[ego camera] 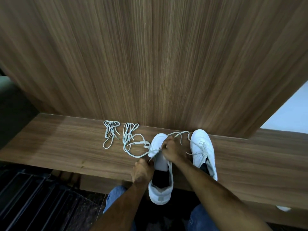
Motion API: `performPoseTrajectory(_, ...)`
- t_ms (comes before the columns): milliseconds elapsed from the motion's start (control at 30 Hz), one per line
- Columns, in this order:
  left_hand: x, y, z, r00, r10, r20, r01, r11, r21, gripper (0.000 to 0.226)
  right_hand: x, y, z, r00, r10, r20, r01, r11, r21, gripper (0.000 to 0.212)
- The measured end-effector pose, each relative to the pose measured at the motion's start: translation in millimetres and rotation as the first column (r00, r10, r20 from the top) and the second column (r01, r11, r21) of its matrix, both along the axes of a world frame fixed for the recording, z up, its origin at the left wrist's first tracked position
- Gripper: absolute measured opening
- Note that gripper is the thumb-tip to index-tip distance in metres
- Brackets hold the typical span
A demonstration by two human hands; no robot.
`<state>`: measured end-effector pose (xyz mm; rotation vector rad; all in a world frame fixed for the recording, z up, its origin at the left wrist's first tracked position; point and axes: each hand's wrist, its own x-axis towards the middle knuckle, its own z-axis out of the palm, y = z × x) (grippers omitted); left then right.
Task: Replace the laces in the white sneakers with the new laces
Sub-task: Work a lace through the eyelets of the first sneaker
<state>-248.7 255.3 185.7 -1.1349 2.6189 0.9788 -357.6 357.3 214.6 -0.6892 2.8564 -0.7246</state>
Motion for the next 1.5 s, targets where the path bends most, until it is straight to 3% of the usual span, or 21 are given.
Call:
performPoseTrajectory(67,0.1,-0.1,-0.3,1.0,0.003,-0.01,-0.003,1.0,0.011,0.046,-6.3,6.6,24.7,0.97,-0.221,0.098,0.241,0.919,-0.312,0.015)
performPoseTrajectory(133,0.4,-0.5,-1.4,1.0,-0.005,-0.021,0.005,1.0,0.02,0.045,-12.8,20.0,50.5,0.91,-0.379,0.17,0.408,0.744,-0.529,0.018)
performPoseTrajectory(167,0.4,-0.5,-1.7,1.0,-0.007,-0.023,0.008,1.0,0.017,0.045,-15.7,26.5,61.1,0.881,-0.444,0.163,0.449,0.677,-0.584,0.017)
performPoseTrajectory(233,0.4,0.3,-1.0,1.0,0.007,-0.029,-0.006,1.0,0.015,0.043,-20.9,34.8,67.0,0.857,-0.509,0.085,0.456,0.67,-0.586,0.011)
performPoseTrajectory(267,0.2,0.7,-0.9,0.999,0.013,-0.032,-0.012,1.0,0.016,0.042,-20.8,35.6,64.9,0.872,-0.489,0.027,0.429,0.736,-0.523,0.006)
performPoseTrajectory(333,0.3,1.3,-0.5,0.999,0.018,-0.031,-0.018,1.0,0.009,0.043,-15.8,33.5,52.0,0.929,-0.351,-0.118,0.312,0.914,-0.26,0.036)
performPoseTrajectory(400,0.2,1.0,-1.6,1.0,0.007,-0.03,-0.006,1.0,0.003,0.045,-6.8,27.6,34.0,0.971,-0.127,-0.201,0.132,0.991,0.009,0.053)
performPoseTrajectory(500,0.4,-0.3,-3.4,1.0,-0.001,-0.028,0.001,1.0,0.008,0.046,13.0,12.7,12.0,0.98,0.163,-0.114,-0.122,0.946,0.3,0.044)
performPoseTrajectory(567,0.2,-1.2,-4.9,0.999,-0.022,-0.024,0.022,1.0,-0.005,0.047,21.6,5.3,1.0,0.982,0.186,-0.019,-0.166,0.916,0.365,0.038)
performPoseTrajectory(633,0.2,-1.1,-5.3,1.0,-0.025,-0.019,0.025,1.0,-0.008,0.048,22.8,1.0,-6.2,0.987,0.16,-0.024,-0.141,0.921,0.363,0.033)
performPoseTrajectory(733,1.3,-0.5,-5.4,1.0,-0.015,-0.014,0.015,1.0,-0.022,0.044,15.9,0.2,-3.5,0.998,0.058,0.023,-0.061,0.982,0.181,0.028)
performPoseTrajectory(833,0.8,0.0,-7.0,1.0,-0.007,-0.003,0.007,0.999,-0.032,0.044,4.2,9.1,11.0,0.981,-0.172,0.094,0.18,0.979,-0.093,0.024)
performPoseTrajectory(900,-1.0,-0.7,-8.1,1.0,-0.004,-0.003,0.004,1.0,-0.023,0.045,-3.3,19.2,22.3,0.935,-0.321,0.152,0.353,0.882,-0.311,0.019)
performPoseTrajectory(967,-2.1,-2.1,-9.4,1.0,-0.006,-0.003,0.006,1.0,-0.019,0.046,-10.3,30.2,33.7,0.875,-0.434,0.213,0.479,0.716,-0.509,0.019)
performPoseTrajectory(1033,-2.3,-2.0,-10.2,1.0,-0.007,-0.003,0.007,1.0,-0.017,0.048,-19.0,42.8,43.7,0.84,-0.497,0.216,0.519,0.625,-0.583,0.02)
performPoseTrajectory(1067,-2.5,-1.9,-10.1,1.0,-0.007,-0.005,0.007,1.0,-0.019,0.048,-23.4,48.3,46.3,0.85,-0.491,0.192,0.505,0.654,-0.563,0.019)
performPoseTrajectory(1133,-2.4,-1.7,-10.4,1.0,-0.003,-0.006,0.003,1.0,-0.018,0.047,-26.7,55.3,43.8,0.897,-0.421,0.131,0.437,0.811,-0.389,0.011)
performPoseTrajectory(1200,-2.1,-1.3,-10.4,1.0,0.004,-0.007,-0.004,1.0,-0.022,0.046,-18.8,57.1,33.0,0.94,-0.34,0.04,0.341,0.924,-0.171,0.026)
performPoseTrajectory(1267,-1.7,-1.0,-10.8,1.0,0.001,-0.009,-0.002,0.999,-0.032,0.045,-1.9,54.3,21.5,0.972,-0.235,0.006,0.234,0.966,-0.112,0.03)
performPoseTrajectory(1400,-2.6,-2.2,-12.8,1.0,-0.003,-0.009,0.002,1.0,-0.018,0.044,35.9,40.6,-0.7,0.977,-0.072,0.199,0.072,0.997,0.008,0.055)
performPoseTrajectory(1500,-3.6,-4.5,-15.5,1.0,-0.008,-0.012,0.008,1.0,-0.015,0.044,43.6,32.2,-12.0,0.973,-0.117,0.199,0.123,0.992,-0.016,0.044)
